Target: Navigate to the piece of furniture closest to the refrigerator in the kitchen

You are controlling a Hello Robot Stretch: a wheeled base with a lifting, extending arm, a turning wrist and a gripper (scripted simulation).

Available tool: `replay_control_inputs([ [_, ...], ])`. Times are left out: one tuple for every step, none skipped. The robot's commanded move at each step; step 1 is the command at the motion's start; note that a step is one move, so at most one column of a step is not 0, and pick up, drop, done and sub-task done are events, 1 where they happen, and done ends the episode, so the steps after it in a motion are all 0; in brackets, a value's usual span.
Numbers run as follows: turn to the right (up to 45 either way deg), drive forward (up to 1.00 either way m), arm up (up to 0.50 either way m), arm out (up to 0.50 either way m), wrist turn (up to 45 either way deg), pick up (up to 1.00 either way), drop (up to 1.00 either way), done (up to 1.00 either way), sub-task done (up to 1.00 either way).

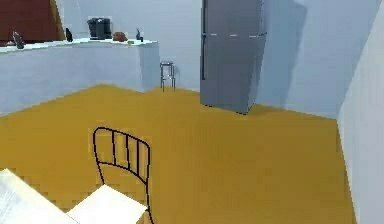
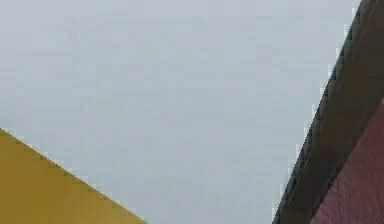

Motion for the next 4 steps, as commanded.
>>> replay_control_inputs([
  [45.0,0.00,0.00,0.00,0.0,0.00,0.00,0.00,0.00],
  [0.0,0.15,0.00,0.00,0.0,0.00,0.00,0.00,0.00],
  [-45.0,0.00,0.00,0.00,0.0,0.00,0.00,0.00,0.00],
  [-45.0,0.00,0.00,0.00,0.0,0.00,0.00,0.00,0.00],
])
